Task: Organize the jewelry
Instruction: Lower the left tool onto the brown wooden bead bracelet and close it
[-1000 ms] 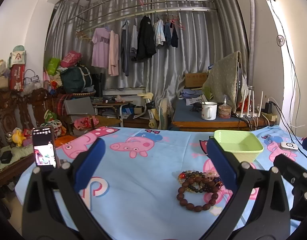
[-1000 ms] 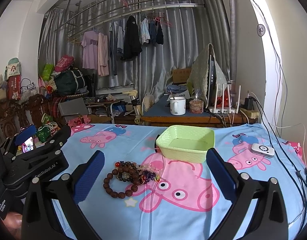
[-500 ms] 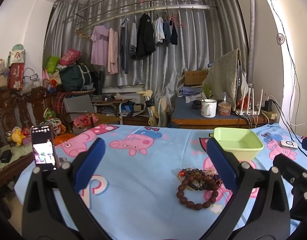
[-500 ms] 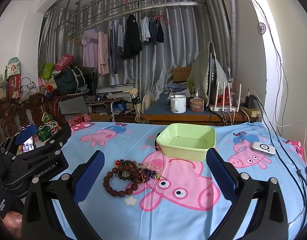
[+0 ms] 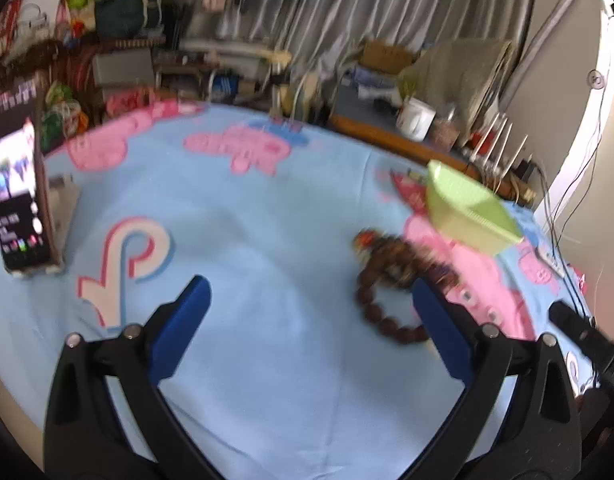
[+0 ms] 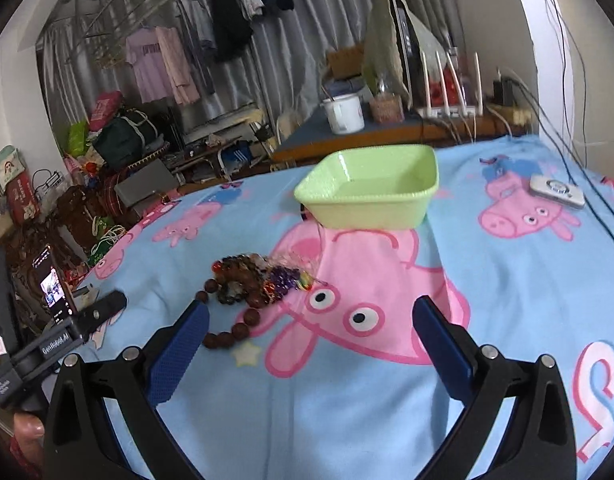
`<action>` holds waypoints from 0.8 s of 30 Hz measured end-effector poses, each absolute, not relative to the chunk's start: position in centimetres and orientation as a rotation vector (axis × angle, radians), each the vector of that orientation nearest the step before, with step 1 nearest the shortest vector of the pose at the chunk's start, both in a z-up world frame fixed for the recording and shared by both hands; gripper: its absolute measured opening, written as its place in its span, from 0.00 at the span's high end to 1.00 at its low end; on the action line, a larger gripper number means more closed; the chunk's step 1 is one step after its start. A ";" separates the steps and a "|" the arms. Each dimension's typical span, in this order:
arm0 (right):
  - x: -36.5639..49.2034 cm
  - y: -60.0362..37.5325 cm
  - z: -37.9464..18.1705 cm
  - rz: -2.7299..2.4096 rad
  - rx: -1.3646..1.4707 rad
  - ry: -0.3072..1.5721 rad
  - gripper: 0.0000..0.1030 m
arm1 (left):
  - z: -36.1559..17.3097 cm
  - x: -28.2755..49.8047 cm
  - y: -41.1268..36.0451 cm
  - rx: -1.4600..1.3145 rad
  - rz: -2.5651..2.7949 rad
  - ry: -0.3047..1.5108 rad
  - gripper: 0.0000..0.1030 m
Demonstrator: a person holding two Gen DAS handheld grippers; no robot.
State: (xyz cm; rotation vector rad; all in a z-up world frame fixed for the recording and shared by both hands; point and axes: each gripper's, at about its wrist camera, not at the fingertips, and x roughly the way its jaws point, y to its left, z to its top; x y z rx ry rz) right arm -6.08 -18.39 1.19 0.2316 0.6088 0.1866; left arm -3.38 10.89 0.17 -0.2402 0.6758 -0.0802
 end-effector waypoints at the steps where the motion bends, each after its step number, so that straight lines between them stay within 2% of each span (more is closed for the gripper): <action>1: -6.0 -18.3 1.1 0.193 0.228 0.612 0.31 | -0.3 -3.1 11.2 -0.232 -0.083 0.693 0.13; 4: -5.3 -17.2 0.6 0.239 0.187 0.637 0.48 | -0.9 -2.4 11.3 -0.204 -0.107 0.725 0.15; 5: -4.9 -16.7 0.3 0.267 0.169 0.660 0.57 | -1.1 -2.1 11.2 -0.199 -0.127 0.739 0.17; 9: -2.6 -15.6 -0.9 0.369 0.147 0.759 0.93 | -1.4 -0.8 9.8 -0.174 -0.233 0.786 0.33; 11: -1.6 -14.8 -1.4 0.418 0.146 0.803 1.00 | -1.3 -0.1 8.5 -0.136 -0.278 0.798 0.39; 18: 1.2 -14.0 -2.5 0.493 0.198 0.894 1.00 | -2.3 3.2 5.9 -0.091 -0.302 0.879 0.52; 24: 3.1 -14.2 -3.4 0.498 0.266 0.935 1.00 | -3.4 4.0 5.3 -0.102 -0.280 0.908 0.58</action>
